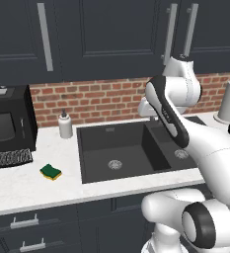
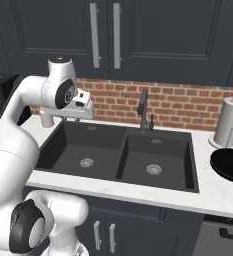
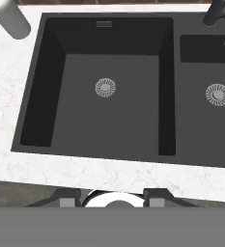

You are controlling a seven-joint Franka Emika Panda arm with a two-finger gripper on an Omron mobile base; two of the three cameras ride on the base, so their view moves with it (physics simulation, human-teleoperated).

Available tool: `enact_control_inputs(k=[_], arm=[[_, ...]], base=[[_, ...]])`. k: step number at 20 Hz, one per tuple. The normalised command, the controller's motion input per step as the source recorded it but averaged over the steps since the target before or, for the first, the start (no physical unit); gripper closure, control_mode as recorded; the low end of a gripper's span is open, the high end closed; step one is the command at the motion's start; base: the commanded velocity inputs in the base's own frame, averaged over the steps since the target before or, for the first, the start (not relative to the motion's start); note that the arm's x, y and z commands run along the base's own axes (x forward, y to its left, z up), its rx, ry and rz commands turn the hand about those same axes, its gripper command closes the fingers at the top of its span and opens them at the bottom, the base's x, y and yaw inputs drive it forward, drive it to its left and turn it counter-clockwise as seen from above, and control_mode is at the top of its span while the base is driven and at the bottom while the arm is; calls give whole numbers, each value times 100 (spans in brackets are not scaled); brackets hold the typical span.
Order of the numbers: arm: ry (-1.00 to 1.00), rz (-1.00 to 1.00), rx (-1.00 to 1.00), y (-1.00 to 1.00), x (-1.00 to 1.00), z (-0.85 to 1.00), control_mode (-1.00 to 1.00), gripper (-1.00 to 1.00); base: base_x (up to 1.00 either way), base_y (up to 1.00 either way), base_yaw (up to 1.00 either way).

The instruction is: Pick the pan and sponge and place them into the sink. Then turn on the water.

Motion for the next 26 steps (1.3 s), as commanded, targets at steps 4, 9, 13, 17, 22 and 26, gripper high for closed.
enact_control_inputs(k=[4,9,13,17,22,26], arm=[[0,0,0,0,0,-1,-100,-100],[0,0,0,0,0,0,-100,-100],[-2,-3,1,-22,-21,0,-100,-100],[-1,-6,6,-62,-23,-3,-100,-100],[-1,-4,10,-78,-21,-11,-100,-100],[0,-4,10,-88,-18,-22,-100,-100]], base=[[0,0,0],[0,0,0],[0,0,0],[0,0,0],[0,0,0],[0,0,0]])
